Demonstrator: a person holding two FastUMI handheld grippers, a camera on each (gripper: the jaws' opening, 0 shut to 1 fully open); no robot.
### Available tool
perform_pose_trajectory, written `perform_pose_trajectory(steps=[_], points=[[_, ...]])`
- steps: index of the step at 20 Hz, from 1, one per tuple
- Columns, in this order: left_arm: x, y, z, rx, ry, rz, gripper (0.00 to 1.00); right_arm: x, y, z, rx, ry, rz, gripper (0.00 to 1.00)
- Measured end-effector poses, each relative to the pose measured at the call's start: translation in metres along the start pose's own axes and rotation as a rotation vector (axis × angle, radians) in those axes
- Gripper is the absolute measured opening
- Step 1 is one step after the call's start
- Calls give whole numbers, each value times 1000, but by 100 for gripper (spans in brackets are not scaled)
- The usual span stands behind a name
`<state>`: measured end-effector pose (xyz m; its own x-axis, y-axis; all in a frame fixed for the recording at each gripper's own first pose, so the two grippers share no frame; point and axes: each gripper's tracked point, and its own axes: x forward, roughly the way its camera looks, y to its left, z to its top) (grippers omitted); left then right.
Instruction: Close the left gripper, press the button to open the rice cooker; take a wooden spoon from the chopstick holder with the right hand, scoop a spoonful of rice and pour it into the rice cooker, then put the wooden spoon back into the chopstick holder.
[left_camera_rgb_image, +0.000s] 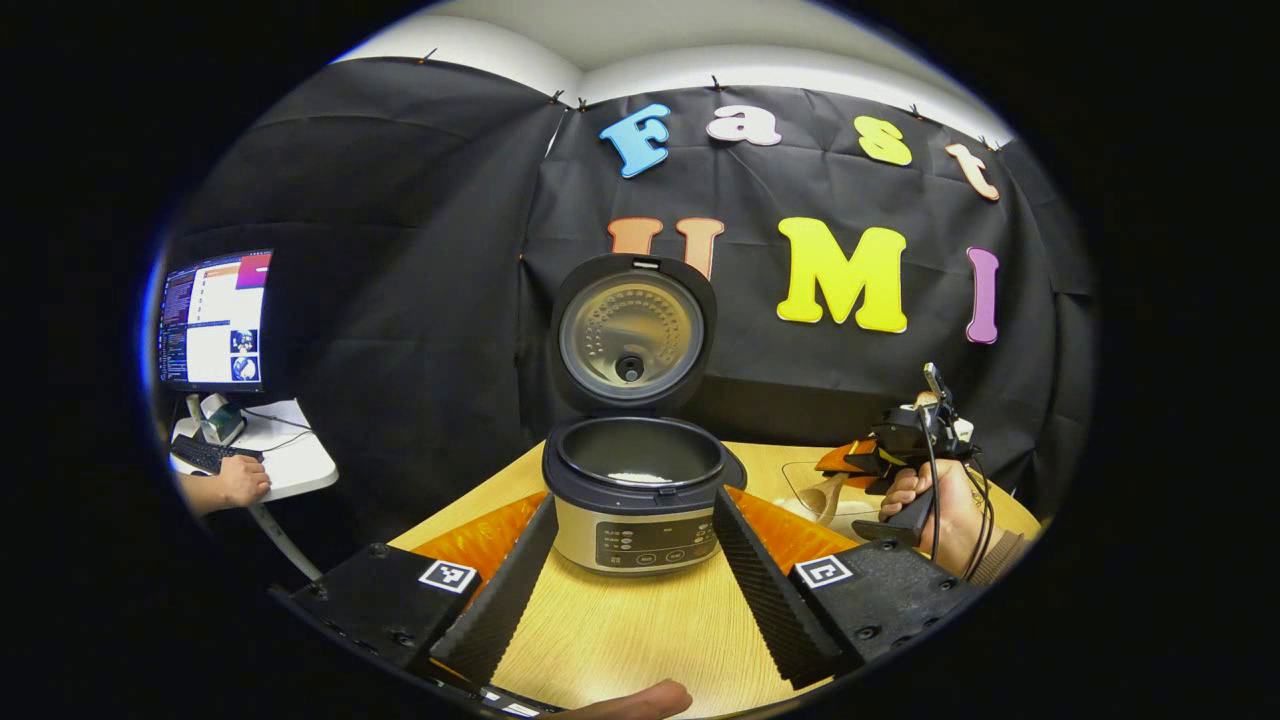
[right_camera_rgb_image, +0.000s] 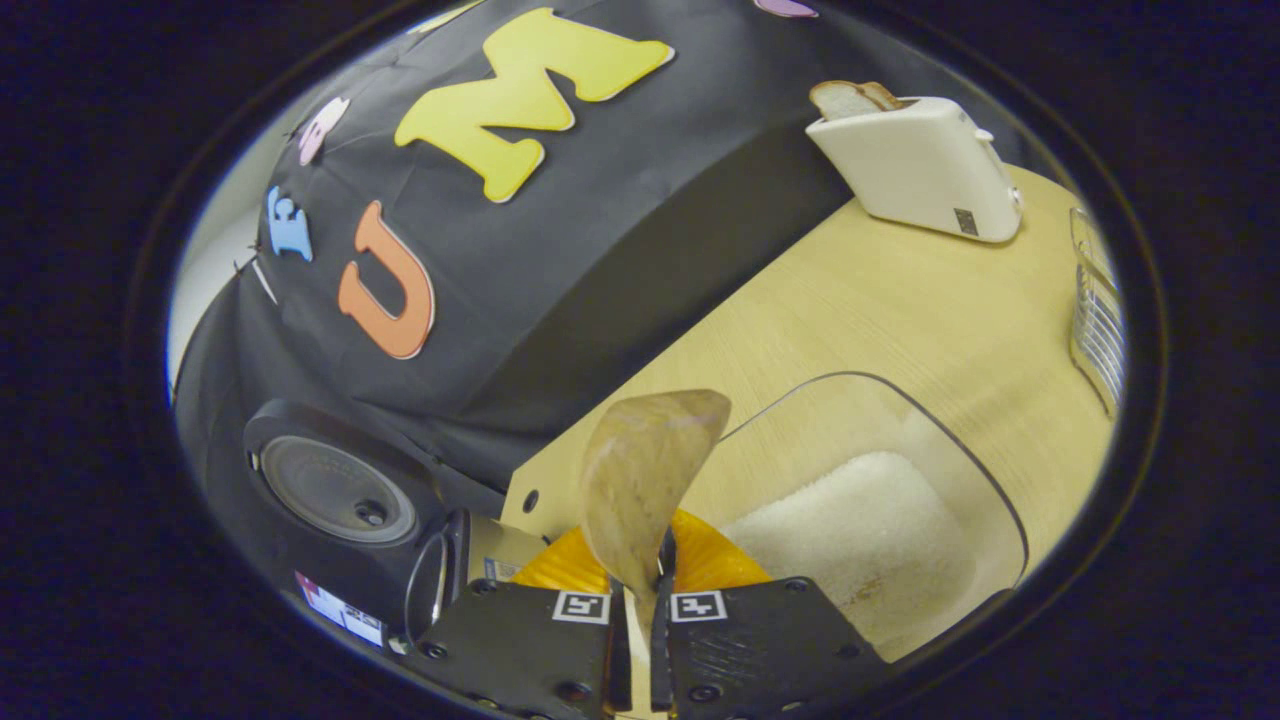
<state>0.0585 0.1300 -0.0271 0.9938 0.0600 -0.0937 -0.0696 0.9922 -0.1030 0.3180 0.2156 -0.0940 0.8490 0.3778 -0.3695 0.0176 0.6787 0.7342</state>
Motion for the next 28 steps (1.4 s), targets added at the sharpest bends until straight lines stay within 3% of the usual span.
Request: perform_pose_trajectory(steps=[8, 12, 15, 16, 17, 28], points=[[-2, 2, 2, 5, -9, 7, 100, -18, -5, 17, 210, -8, 60, 7], [-3, 6, 3, 3, -13, 16, 99, -26, -15, 21, 233, -22, 26, 7], [-4, 8, 4, -3, -17, 17, 100, -37, -5, 33, 243, -45, 52, 7], [-4, 8, 5, 0, -19, 20, 96, -42, 0, 39, 252, -57, 62, 7], [-5, 10, 6, 2, -22, 24, 100, -47, 5, 43, 261, -65, 71, 7], [-9, 28, 11, -7, -37, 59, 99, -89, 40, 82, 397, -134, 155, 7]])
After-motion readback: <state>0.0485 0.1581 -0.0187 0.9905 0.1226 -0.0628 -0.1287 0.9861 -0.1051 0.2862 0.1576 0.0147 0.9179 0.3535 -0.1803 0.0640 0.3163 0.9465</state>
